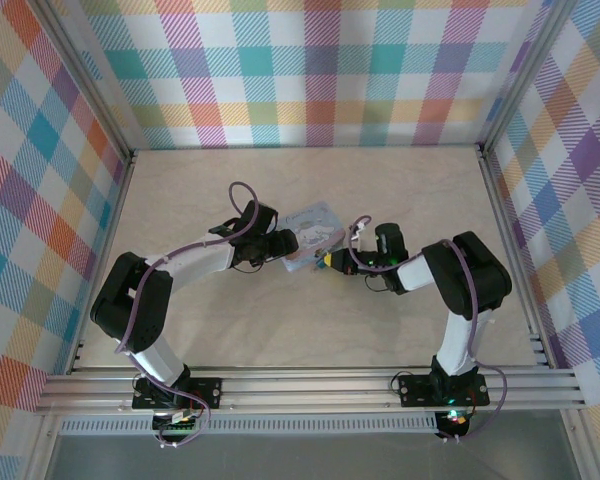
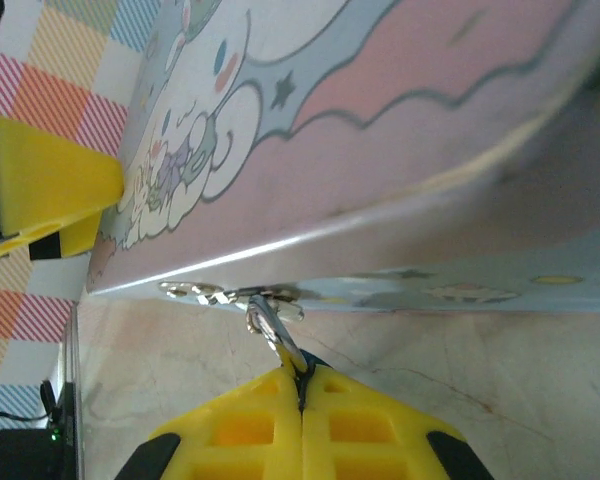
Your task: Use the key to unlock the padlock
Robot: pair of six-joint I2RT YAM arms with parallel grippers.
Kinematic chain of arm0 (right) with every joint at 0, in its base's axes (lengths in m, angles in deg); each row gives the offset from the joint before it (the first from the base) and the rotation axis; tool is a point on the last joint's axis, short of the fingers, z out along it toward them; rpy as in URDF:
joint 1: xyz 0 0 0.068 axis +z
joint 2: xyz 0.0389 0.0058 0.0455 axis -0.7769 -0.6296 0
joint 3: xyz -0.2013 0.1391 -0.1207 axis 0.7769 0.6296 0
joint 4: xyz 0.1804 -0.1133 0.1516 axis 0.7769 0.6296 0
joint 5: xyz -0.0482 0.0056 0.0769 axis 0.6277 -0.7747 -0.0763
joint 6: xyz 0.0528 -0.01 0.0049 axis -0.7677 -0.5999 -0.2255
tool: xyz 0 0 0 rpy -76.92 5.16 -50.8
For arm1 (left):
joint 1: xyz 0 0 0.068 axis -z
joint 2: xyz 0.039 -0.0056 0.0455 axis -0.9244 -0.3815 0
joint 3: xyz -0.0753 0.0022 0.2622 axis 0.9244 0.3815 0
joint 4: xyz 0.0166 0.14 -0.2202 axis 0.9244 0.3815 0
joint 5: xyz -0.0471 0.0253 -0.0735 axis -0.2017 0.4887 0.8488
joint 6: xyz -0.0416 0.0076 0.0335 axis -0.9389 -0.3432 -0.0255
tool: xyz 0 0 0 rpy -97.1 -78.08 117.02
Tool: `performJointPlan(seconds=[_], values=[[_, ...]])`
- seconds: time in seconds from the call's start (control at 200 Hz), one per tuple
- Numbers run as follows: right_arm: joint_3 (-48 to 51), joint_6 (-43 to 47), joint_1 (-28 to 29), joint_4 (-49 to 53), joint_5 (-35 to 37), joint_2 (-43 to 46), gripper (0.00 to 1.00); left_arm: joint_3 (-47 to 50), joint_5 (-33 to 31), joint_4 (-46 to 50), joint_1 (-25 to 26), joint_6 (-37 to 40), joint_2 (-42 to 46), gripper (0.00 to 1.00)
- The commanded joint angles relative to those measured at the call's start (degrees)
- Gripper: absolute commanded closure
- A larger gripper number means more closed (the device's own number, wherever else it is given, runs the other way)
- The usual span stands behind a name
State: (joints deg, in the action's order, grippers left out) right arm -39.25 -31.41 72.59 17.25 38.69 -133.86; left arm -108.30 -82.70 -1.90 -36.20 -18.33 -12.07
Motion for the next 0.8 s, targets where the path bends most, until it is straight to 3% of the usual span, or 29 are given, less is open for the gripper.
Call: performJointPlan(seconds=[0.0,0.205,0.52,0.795], values=[[0.41,-1.5,-1.32,-4.04,0.84,1.36,0.98,2.35,-0.84,5.38,0.88,-0.19,-0.16,0.25],[2.62,1.31,-2.19,2.08,3.66,6.39,0.98,1.22,-0.39,5.79,0.66,-0.04,1.12,0.24],[6.53,2.71,-2.1,16.77,8.12,21.86,0.97,-4.09,-0.59,8.75,-0.06,1.6,6.66,0.17],[7.27,5.42,-0.95,37.93,13.17,36.38,0.96,-3.19,-3.66,9.68,-0.79,2.43,13.87,0.14]])
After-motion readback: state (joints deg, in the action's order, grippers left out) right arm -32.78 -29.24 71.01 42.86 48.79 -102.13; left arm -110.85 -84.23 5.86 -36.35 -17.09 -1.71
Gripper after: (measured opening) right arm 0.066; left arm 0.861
